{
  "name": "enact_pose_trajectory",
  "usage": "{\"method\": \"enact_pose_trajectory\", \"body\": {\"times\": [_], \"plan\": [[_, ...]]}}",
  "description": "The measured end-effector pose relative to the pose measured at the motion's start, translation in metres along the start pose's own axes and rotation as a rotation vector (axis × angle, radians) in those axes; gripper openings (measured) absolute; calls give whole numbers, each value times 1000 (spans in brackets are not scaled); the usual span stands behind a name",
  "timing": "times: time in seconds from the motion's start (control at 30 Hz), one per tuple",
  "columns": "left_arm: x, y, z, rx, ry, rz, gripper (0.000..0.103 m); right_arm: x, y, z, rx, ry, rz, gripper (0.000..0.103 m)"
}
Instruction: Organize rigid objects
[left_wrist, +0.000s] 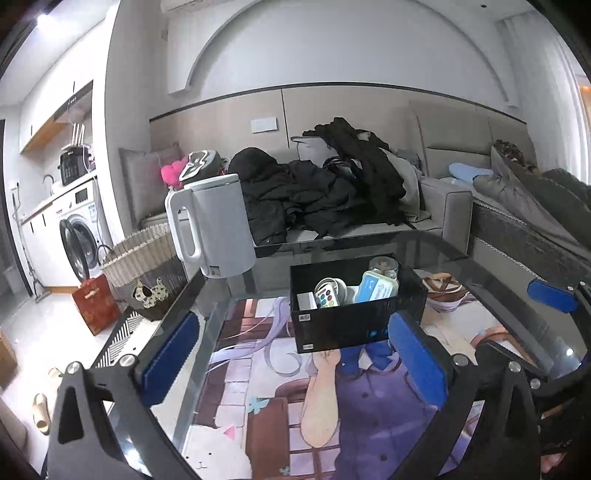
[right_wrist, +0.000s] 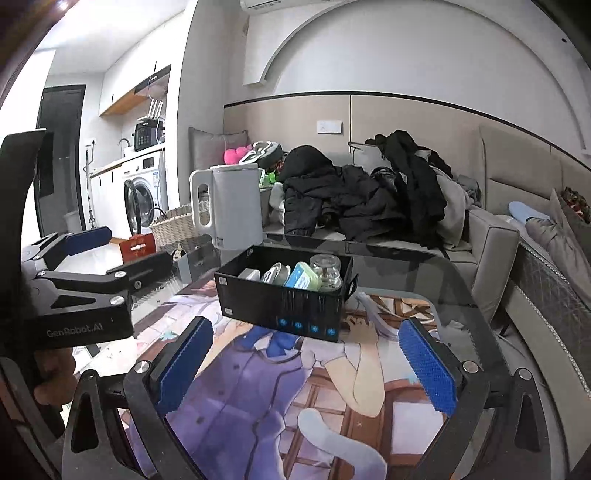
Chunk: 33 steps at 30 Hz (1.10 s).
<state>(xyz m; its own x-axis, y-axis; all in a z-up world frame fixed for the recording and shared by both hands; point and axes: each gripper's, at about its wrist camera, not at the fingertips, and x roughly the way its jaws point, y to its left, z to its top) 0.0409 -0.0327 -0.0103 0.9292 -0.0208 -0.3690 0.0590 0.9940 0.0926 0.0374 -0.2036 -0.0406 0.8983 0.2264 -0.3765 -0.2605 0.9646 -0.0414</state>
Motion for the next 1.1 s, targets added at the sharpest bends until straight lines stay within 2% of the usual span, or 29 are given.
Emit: {"method": "enact_pose_trajectory", "body": {"times": [0.2,0.43,1.1], "plan": [[5,10,1,-74,53,-3,103,10,-2,9,50,20,-22,102],[6,15,-6,-86,81,-7,103,14,0,10,47,32,-33,102],[-2,8,-6,-88,63,-27,103,7,-1,14,38,-3,-40,102]]}}
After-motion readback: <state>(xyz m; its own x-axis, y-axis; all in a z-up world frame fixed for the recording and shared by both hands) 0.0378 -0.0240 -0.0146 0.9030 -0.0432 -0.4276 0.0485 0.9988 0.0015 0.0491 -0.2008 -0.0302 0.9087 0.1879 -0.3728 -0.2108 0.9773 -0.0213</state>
